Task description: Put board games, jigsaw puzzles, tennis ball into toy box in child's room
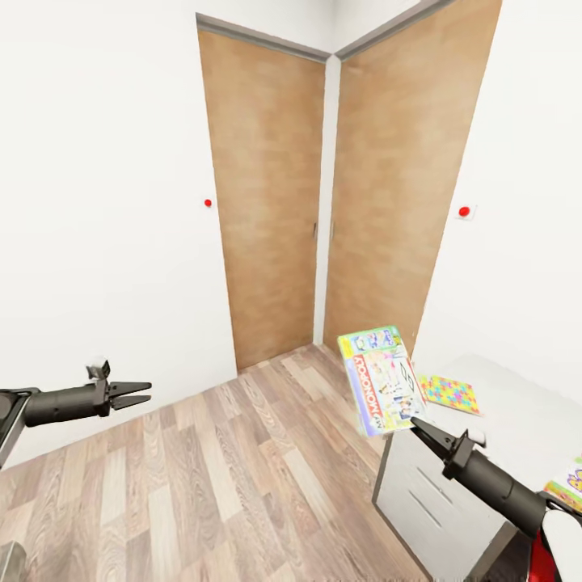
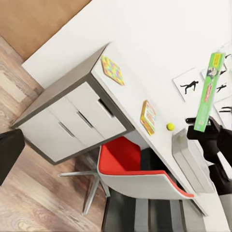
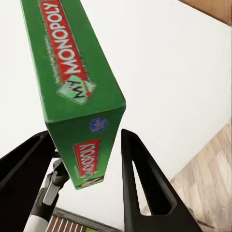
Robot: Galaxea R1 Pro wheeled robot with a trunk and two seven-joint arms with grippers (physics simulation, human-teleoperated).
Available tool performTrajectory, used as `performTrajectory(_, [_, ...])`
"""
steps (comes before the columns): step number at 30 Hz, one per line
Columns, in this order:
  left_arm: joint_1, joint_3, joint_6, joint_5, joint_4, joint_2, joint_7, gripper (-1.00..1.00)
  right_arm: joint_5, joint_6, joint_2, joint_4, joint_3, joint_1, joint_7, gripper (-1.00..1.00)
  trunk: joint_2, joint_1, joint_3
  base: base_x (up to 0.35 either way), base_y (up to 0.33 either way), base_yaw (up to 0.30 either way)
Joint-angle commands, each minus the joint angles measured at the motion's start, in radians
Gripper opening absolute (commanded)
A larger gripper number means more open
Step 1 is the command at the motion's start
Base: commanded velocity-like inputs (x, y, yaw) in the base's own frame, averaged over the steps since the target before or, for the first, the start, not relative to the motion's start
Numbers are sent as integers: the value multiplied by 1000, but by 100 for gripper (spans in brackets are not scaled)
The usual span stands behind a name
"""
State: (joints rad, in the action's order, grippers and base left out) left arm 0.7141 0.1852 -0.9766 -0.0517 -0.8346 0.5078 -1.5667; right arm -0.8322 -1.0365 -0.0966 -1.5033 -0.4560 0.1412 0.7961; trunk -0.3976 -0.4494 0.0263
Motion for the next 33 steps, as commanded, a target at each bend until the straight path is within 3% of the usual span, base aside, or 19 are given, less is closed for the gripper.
performTrajectory(1, [0,0,-11,0,-1,0,-4,100,-4,-7,0,1,-11,1,7,-100,-2,-1,3,0,0,-263])
performTrajectory(12, [-1,-1,-11,-2,-3,-1,-4,100,-7,-8,1,8,-101,-4,8,-100,-2,-1,9,0,0,-262])
performTrajectory(22, [-1,0,-11,-1,-3,-3,-4,100,-7,-8,1,27,-134,-5,9,-100,-2,-1,15,0,0,-263])
performTrajectory(33, [-1,0,-11,0,-2,-2,-4,100,-6,-8,0,32,-138,-5,32,-100,-2,-1,21,0,0,-263])
